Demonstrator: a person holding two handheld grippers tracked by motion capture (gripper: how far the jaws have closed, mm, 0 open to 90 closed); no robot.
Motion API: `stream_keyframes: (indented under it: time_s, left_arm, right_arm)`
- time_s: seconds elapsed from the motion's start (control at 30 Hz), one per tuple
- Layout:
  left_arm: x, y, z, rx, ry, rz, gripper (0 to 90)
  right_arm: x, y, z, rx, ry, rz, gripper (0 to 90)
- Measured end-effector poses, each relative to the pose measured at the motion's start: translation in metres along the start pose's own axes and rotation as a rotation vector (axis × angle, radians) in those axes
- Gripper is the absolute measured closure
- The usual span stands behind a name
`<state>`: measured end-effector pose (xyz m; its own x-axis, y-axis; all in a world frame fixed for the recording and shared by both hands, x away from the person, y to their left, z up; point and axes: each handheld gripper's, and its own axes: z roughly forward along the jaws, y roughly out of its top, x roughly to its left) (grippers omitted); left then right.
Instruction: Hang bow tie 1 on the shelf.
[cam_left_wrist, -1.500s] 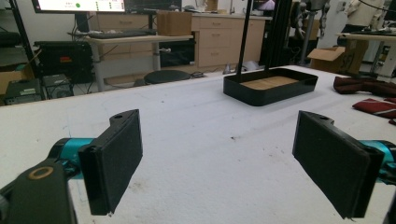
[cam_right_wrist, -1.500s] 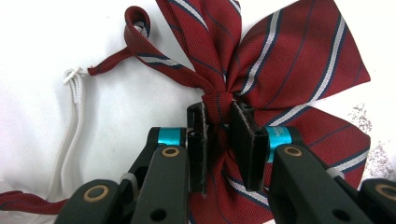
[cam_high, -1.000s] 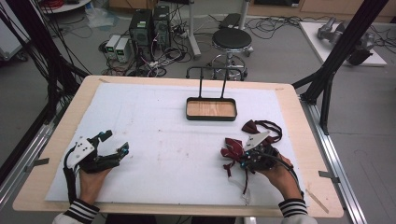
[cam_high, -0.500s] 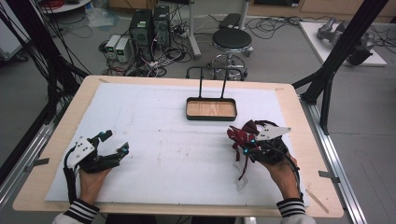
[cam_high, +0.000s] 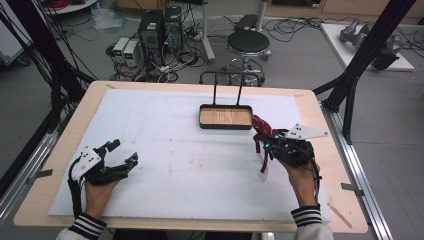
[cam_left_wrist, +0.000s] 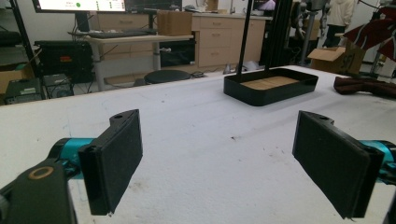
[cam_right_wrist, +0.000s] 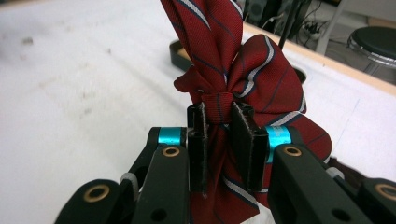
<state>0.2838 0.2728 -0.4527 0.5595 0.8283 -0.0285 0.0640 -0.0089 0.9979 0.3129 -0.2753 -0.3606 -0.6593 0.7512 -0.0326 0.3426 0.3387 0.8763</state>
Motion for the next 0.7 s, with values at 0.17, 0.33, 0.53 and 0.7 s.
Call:
stream_keyframes:
  time_s: [0.17,0.33,0.53,0.7]
  left_arm:
    - [0.000,0.000,0.000,0.002,-0.001,0.001,16.4]
    - [0.000,0.000,0.000,0.003,0.000,0.002,16.3]
    - [0.000,0.000,0.000,0.002,0.000,0.001,16.4]
    - [0.000,0.000,0.000,0.002,0.000,0.001,16.3]
  right_arm:
    - [-0.003,0.009,-0.001,-0.039,-0.027,0.015,76.7]
    - [-0.008,0.021,-0.004,-0.080,-0.063,0.042,76.7]
    - [-0.015,0.040,-0.004,-0.120,-0.106,0.047,76.7]
    - [-0.018,0.054,-0.003,-0.132,-0.129,0.032,76.7]
